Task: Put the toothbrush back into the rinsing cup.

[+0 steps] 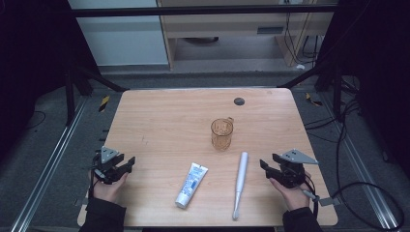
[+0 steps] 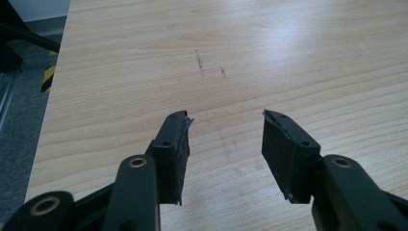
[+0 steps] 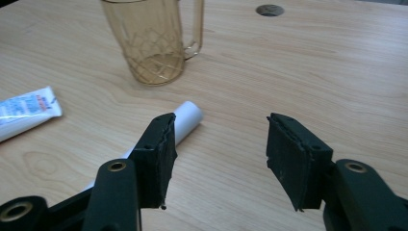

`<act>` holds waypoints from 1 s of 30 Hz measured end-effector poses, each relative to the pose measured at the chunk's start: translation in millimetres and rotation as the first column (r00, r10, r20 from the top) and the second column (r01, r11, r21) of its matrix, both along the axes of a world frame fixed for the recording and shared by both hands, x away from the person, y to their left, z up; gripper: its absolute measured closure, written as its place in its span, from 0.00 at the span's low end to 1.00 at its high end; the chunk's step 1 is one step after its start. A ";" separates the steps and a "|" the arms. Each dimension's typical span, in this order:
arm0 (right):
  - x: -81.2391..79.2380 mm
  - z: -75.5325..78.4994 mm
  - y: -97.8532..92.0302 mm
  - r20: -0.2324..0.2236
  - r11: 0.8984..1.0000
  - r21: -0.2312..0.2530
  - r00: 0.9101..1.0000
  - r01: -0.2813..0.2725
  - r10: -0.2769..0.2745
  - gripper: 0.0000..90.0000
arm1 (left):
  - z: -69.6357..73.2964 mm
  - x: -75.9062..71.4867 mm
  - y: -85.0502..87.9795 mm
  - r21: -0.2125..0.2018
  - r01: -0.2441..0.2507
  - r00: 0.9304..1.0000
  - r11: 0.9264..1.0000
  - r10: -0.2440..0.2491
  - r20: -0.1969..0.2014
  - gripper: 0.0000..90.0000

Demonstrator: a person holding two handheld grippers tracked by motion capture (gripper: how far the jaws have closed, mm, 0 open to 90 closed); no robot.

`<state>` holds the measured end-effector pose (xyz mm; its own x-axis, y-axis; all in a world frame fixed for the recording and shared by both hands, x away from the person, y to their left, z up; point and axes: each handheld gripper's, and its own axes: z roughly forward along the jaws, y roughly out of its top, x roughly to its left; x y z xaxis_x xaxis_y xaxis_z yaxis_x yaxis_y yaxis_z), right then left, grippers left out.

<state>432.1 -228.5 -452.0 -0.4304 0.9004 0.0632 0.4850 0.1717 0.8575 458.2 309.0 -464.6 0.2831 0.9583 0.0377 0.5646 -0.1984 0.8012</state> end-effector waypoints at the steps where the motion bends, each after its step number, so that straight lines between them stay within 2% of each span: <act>1: 0.0 0.0 2.3 -0.008 1.000 -0.001 1.000 -0.014 0.014 0.50 | -0.1 0.2 -0.3 0.001 0.001 1.000 1.000 -0.001 -0.001 0.57; 5: -0.9 -0.4 9.7 -0.014 0.998 -0.011 0.998 -0.057 0.057 0.52 | 0.1 0.2 -1.7 0.004 0.005 1.000 1.000 -0.005 0.001 0.57; 6: -2.0 -0.6 15.2 -0.015 0.996 -0.013 0.996 -0.085 0.085 0.54 | 0.3 -0.3 -2.6 0.005 0.009 1.000 1.000 -0.009 0.002 0.58; 13: -4.7 -2.9 32.1 -0.030 0.989 -0.011 0.988 -0.151 0.150 0.63 | -0.3 0.1 -4.6 0.014 0.020 1.000 1.000 -0.020 -0.008 0.59; 17: -5.5 -5.9 40.7 -0.047 0.984 -0.010 0.983 -0.180 0.180 0.72 | 0.1 0.0 -5.2 0.014 0.024 1.000 1.000 -0.024 -0.011 0.60; 22: -8.9 -9.6 51.9 -0.071 0.974 -0.008 0.971 -0.228 0.227 0.83 | 0.3 -0.6 -6.8 0.018 0.028 1.000 0.999 -0.028 -0.012 0.60; 30: -10.2 -20.6 69.4 -0.131 0.950 -0.013 0.942 -0.313 0.309 0.98 | -0.3 -0.3 -7.1 0.021 0.031 0.999 0.999 -0.031 -0.018 0.61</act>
<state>421.9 -159.1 -472.6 -0.6800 0.7254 0.1070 0.5061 0.3587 0.7843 457.9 301.9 -464.9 0.3136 0.9481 0.0524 0.5722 -0.2327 0.7864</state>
